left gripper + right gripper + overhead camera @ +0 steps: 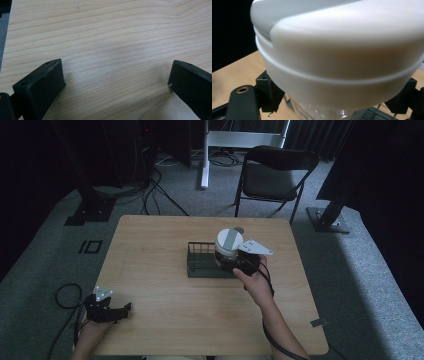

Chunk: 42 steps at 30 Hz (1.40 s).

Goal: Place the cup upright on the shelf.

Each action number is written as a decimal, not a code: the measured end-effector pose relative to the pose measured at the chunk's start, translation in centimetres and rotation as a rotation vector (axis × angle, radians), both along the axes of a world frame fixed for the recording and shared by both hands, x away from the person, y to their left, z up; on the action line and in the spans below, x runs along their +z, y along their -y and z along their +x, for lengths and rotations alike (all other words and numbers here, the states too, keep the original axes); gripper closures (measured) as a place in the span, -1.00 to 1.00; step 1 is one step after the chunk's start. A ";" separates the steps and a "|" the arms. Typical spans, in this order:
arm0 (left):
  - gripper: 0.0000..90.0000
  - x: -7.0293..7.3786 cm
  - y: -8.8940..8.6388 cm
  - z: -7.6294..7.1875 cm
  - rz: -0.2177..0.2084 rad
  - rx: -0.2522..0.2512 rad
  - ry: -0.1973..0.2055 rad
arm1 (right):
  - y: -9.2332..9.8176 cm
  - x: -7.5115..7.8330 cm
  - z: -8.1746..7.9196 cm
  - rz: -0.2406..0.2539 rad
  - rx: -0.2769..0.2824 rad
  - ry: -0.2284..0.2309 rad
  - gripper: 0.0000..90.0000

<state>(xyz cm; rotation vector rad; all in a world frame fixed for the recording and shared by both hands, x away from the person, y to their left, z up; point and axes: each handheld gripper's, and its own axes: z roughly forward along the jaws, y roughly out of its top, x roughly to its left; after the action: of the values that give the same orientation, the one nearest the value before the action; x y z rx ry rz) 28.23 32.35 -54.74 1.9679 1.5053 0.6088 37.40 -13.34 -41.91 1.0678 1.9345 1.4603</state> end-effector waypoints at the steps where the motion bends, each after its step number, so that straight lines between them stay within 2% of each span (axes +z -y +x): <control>1: -0.99 0.0 0.0 0.0 0.000 0.000 0.000 | -0.1 0.1 0.2 -0.001 -0.010 -0.001 -0.59; 6: -0.99 0.0 0.0 0.0 0.000 0.000 0.000 | -0.8 0.0 1.4 -0.036 -0.091 -0.009 -0.59; 9: -0.99 0.0 0.0 0.0 0.000 0.000 0.000 | -1.0 -0.3 2.0 -0.036 -0.140 -0.024 -0.59; 13: -0.99 0.0 0.0 0.0 0.001 0.000 -0.001 | -1.6 -0.8 2.7 -0.099 -0.188 -0.027 -0.59; 15: -0.99 0.0 0.0 0.0 0.000 0.000 0.000 | -1.8 -1.0 2.9 -0.114 -0.207 -0.029 -0.59; 21: -0.99 0.0 0.0 0.0 0.000 0.000 0.000 | -3.0 -1.9 3.4 -0.123 -0.268 -0.065 -0.59; 26: -0.99 0.0 0.0 0.0 0.000 0.000 0.000 | -4.0 -2.6 3.6 -0.104 -0.327 -0.083 -0.59; 28: -0.99 0.0 0.0 0.0 0.000 0.000 0.000 | -4.3 -2.8 3.8 -0.098 -0.334 -0.094 -0.59; 33: -0.99 0.0 0.0 0.0 0.000 -0.004 0.000 | -5.2 -3.4 4.1 -0.121 -0.348 -0.109 -0.59; 42: -0.99 0.0 0.0 0.0 0.000 -0.004 0.000 | -5.3 -4.1 4.6 -0.133 -0.340 -0.148 -0.59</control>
<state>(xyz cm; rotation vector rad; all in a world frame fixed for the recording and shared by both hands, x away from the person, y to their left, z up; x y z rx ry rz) 28.23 32.39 -54.74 1.9703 1.5011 0.6070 42.02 -8.07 -46.01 1.3941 1.8071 1.0806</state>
